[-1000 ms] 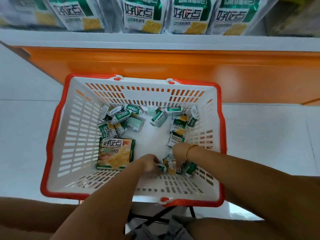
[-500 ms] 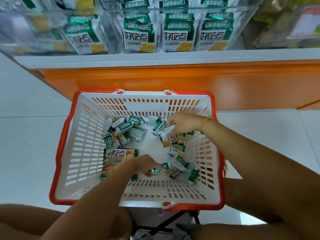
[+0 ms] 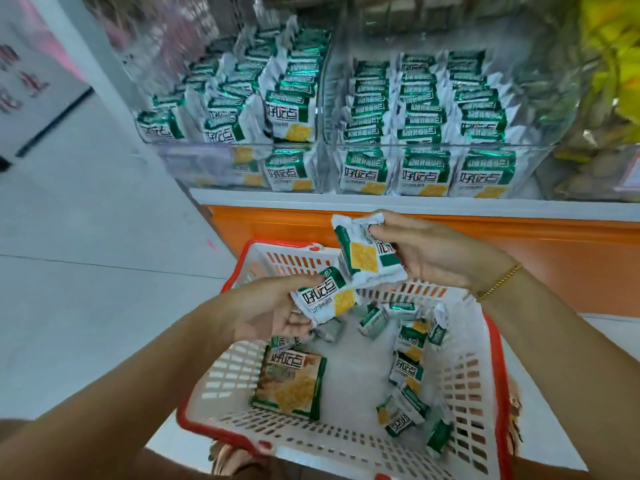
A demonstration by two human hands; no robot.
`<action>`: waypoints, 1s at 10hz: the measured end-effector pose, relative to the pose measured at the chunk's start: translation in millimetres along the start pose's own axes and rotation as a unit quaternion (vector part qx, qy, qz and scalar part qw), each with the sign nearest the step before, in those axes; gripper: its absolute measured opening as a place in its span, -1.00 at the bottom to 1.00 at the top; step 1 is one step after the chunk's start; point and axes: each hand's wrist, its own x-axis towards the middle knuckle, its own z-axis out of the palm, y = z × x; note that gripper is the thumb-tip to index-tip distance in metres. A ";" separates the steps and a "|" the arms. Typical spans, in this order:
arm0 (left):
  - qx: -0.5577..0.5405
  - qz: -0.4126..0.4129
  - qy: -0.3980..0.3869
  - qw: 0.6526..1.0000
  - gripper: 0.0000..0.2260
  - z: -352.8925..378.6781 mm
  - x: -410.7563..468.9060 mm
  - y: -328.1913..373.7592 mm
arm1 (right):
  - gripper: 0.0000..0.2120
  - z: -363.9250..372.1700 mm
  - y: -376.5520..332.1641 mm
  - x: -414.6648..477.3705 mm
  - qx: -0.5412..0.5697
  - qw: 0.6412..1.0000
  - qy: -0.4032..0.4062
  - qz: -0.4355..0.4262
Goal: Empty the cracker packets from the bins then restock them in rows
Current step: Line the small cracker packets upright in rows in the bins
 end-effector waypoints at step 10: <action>0.388 0.290 0.025 0.874 -0.29 -53.6 -103.7 130.2 | -0.45 55.8 -186.5 -5.9 -0.424 0.881 0.105 -0.182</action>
